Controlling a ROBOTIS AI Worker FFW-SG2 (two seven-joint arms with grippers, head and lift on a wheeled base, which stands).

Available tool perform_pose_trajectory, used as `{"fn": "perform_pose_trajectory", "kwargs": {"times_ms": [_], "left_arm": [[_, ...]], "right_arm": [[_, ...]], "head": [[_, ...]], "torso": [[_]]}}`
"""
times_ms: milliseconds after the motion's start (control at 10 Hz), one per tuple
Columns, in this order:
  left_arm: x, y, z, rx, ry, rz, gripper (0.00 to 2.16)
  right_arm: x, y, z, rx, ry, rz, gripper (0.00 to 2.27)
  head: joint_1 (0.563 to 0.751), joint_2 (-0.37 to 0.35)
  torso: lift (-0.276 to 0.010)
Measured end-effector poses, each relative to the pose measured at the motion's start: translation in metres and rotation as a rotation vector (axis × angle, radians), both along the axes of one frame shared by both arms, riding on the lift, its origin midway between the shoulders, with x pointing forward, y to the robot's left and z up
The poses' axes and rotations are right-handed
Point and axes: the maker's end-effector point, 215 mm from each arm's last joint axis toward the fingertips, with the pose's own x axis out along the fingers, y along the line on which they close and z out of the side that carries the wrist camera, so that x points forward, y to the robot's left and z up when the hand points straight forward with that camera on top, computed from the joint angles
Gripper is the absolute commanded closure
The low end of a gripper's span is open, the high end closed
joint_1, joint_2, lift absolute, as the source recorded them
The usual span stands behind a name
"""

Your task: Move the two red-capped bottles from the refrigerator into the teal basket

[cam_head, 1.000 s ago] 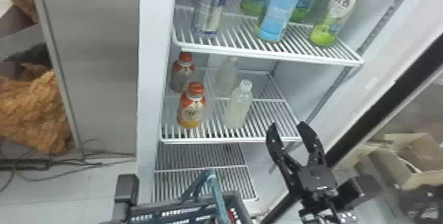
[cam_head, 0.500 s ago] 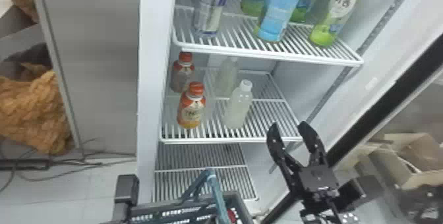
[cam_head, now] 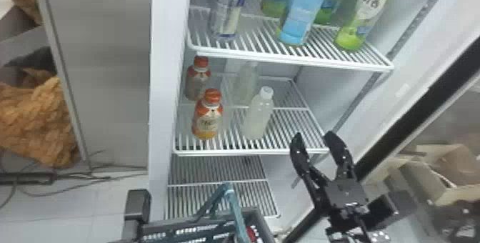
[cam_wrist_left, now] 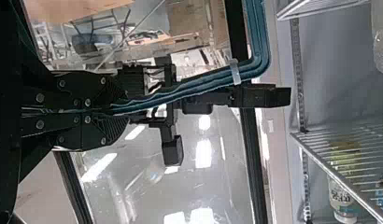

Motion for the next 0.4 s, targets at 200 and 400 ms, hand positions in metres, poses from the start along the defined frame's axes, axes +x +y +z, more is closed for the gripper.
{"fn": "perform_pose_trajectory", "kwargs": {"times_ms": [200,400], "left_arm": [[0.0000,0.0000,0.0000,0.000,0.000,0.000,1.11],[0.0002,0.0001,0.0000,0.000,0.000,0.001,1.11]], "right_arm": [[-0.0011,0.0002,0.0044,-0.004,-0.012,-0.001,0.43],[-0.0022,-0.0010,0.0051,-0.005,-0.014,-0.008,0.43]], "head": [[0.695,-0.350],[0.695,-0.350]], "torso": [[-0.228],[-0.228]]}}
